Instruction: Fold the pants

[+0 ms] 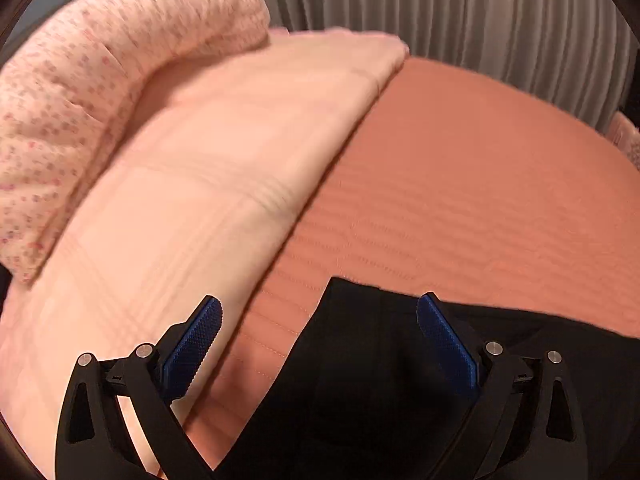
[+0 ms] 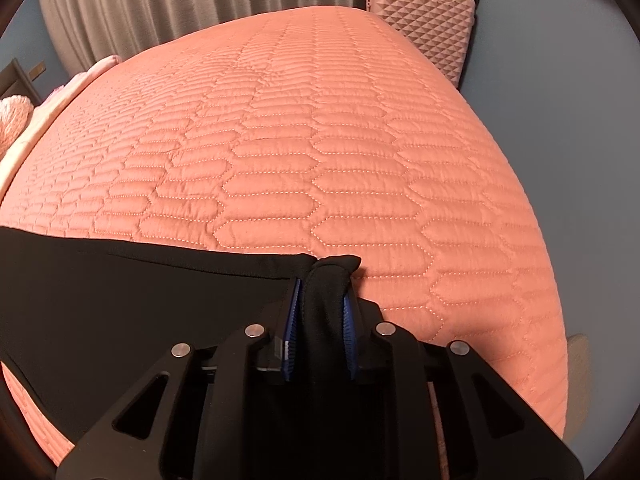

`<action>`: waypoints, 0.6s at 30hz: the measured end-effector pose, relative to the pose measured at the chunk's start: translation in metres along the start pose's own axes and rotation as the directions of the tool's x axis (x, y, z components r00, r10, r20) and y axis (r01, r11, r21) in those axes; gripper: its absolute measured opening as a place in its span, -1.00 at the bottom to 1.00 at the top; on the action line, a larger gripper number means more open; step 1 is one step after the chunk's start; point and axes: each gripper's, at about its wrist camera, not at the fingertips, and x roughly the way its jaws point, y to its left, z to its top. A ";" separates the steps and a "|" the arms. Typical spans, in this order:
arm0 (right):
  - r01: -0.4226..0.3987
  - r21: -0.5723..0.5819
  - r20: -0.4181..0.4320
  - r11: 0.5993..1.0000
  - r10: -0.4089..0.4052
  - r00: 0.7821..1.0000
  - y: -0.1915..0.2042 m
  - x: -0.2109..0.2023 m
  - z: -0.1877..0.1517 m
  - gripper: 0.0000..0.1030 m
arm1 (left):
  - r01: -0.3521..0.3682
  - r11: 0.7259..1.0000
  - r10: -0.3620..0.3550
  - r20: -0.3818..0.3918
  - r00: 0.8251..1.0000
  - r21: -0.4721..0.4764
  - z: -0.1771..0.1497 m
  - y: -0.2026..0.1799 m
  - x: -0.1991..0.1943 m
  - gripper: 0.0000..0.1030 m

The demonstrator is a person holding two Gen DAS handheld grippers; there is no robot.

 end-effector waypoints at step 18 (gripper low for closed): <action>-0.014 0.006 0.127 1.000 0.013 0.992 0.013 -0.080 -0.012 -0.83 | 0.314 0.949 -0.315 0.053 0.948 0.017 -0.025 -0.005 -0.082 -0.84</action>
